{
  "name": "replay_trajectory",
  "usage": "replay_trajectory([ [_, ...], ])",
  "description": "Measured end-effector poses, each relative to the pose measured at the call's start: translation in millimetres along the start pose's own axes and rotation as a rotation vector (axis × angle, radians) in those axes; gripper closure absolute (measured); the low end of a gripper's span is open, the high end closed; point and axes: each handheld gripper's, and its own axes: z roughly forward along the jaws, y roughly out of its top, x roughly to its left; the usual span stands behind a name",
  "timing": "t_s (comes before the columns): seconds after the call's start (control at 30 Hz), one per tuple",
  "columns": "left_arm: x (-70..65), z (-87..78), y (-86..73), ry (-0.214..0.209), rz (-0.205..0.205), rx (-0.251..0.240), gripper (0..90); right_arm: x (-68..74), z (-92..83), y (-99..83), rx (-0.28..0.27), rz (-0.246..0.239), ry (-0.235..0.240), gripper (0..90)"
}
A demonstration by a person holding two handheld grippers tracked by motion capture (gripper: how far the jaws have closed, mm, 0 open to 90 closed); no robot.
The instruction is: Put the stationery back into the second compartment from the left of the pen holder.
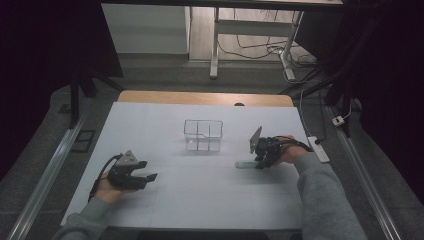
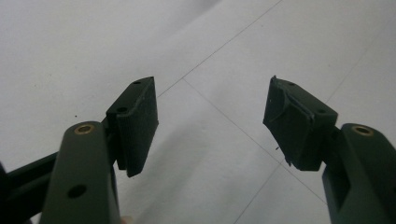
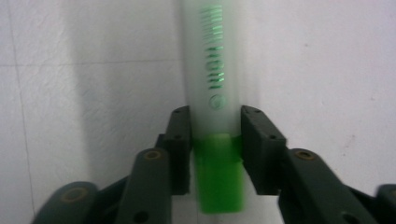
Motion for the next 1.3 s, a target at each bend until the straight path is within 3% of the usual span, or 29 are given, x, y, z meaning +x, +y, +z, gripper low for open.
replay_trajectory([
  [0.13, -0.3, -0.9, 0.1, 0.0, 0.002, -0.002, 34.7, 3.8, -0.7, -0.7, -0.009, -0.011, -0.023, 66.4],
  [0.23, 0.0, -1.2, 0.0, -0.001, 0.001, -0.005, 34.7, 6.3, -3.3, -1.8, -0.024, 0.005, -0.009, 66.5],
  [0.37, -0.3, -1.3, 0.0, 0.0, 0.002, -0.007, 34.7, 9.4, -11.0, -5.9, -0.12, 0.05, -0.048, 66.5],
  [0.6, -1.0, -1.4, 0.3, 0.003, 0.004, -0.006, 34.7, 17.5, -19.1, -14.3, -0.241, 0.136, -0.085, 66.5],
  [0.8, -1.2, -1.1, 0.5, 0.005, 0.005, -0.005, 34.7, 28.8, -24.2, -7.4, -0.292, 0.142, -0.125, 66.5],
  [1.3, -1.1, -1.3, 0.4, 0.007, 0.008, -0.007, 34.7, 44.4, -24.1, 11.3, -0.41, 0.265, -0.114, 66.4],
])
